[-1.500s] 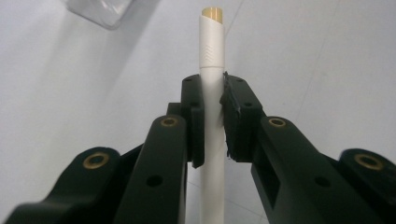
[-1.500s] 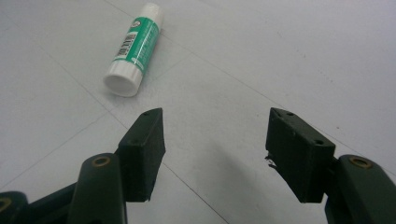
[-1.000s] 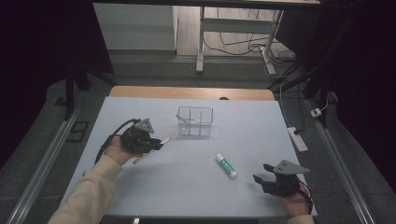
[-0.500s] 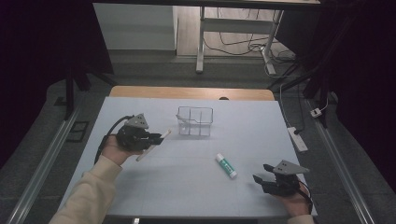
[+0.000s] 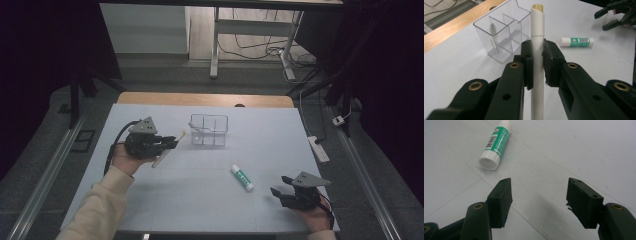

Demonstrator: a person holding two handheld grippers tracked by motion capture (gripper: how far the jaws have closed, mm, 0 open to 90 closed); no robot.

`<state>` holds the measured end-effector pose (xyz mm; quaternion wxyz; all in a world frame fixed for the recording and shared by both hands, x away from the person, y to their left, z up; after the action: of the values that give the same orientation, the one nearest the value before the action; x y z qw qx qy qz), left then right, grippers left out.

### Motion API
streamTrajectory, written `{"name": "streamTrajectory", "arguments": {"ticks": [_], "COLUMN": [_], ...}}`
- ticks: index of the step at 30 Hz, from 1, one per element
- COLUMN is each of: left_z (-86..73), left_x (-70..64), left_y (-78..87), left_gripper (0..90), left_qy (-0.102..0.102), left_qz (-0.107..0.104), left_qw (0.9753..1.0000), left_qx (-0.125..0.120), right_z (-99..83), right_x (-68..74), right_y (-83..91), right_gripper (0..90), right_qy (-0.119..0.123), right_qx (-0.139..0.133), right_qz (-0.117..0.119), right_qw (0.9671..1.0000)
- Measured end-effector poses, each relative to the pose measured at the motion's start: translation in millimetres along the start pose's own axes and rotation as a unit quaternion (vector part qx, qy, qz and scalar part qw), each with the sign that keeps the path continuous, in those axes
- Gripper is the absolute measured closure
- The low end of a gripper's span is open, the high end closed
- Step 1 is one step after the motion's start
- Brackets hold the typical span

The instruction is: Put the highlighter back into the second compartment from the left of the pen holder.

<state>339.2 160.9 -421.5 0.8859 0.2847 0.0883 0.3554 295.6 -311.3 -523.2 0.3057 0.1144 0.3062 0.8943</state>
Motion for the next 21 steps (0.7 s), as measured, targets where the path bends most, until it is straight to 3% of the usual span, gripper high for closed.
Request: {"name": "streamTrajectory", "arguments": {"ticks": [7,21], "left_z": [5.0,20.4], "left_x": [0.8,0.5], "left_y": [-0.5,-9.2], "left_gripper": [79.2,79.2], "left_qy": [0.016,0.019], "left_qz": [-0.002,0.008], "left_qw": [0.9996,0.9986], "left_qx": [-0.022,-0.050], "right_z": [0.0,0.1], "right_x": [-0.6,0.2], "right_y": [-0.5,-1.0], "right_gripper": [36.4,36.4], "right_qy": [0.000,0.003], "right_qx": [0.001,-0.002], "right_qz": [0.000,-0.003], "right_qw": [1.0000,1.0000]}}
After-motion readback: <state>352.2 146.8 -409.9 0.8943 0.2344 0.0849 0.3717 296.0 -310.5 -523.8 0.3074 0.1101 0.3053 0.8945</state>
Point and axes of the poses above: each handheld gripper's, and its own axes: y roughly backward along the jaws, z roughly out of its top, x roughly to its left, the point moved 2 cm from there along -y, roughly forward along the jaws, and after that the axes turned 9 degrees about z, right-handed, at the moved point
